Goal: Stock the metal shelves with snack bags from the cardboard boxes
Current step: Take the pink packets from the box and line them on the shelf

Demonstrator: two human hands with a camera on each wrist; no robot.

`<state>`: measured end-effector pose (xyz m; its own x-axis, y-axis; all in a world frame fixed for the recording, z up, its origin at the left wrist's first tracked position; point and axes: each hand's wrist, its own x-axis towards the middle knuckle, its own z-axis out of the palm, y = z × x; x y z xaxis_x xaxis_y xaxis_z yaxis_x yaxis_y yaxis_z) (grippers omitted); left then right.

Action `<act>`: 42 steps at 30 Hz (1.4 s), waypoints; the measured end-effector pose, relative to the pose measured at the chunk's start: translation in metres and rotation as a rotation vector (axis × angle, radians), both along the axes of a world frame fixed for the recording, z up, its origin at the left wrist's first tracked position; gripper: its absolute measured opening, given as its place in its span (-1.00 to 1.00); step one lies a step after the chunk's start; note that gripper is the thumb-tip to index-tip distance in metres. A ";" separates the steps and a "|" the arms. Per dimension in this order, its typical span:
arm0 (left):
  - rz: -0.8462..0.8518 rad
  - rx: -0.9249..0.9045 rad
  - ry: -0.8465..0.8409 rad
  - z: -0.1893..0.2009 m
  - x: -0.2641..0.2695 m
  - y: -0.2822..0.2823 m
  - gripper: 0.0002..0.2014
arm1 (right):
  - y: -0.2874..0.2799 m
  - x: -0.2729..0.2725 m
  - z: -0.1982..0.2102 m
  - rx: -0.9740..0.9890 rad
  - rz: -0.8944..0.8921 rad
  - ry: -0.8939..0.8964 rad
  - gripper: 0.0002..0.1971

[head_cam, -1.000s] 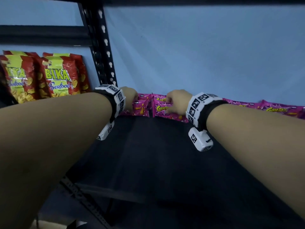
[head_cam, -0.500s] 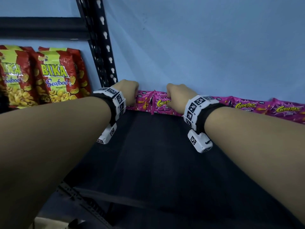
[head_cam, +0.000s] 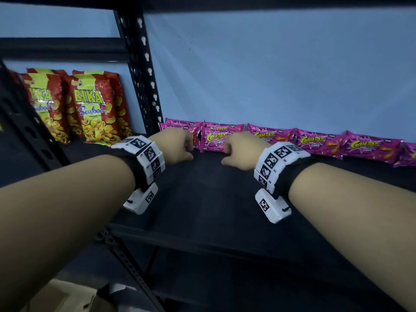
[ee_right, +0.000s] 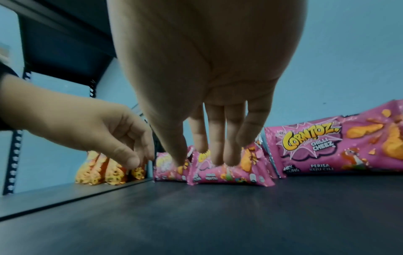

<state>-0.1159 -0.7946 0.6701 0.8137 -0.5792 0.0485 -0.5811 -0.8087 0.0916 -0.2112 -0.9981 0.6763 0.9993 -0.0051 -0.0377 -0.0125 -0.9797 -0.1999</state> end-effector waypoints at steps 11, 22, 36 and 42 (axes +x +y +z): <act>0.113 -0.197 0.074 -0.037 -0.177 0.037 -0.81 | 0.021 -0.147 -0.041 0.299 0.026 -0.142 -0.80; 0.078 -0.203 0.330 -0.193 -0.305 0.060 -0.76 | 0.031 -0.283 -0.204 0.472 0.085 0.025 -0.78; 0.369 -0.039 0.837 -0.502 -0.381 0.044 -0.88 | 0.004 -0.367 -0.520 0.490 -0.291 0.616 -0.86; 0.523 -0.018 0.984 -0.639 -0.398 0.048 -0.47 | 0.001 -0.371 -0.645 0.487 -0.354 0.734 -0.80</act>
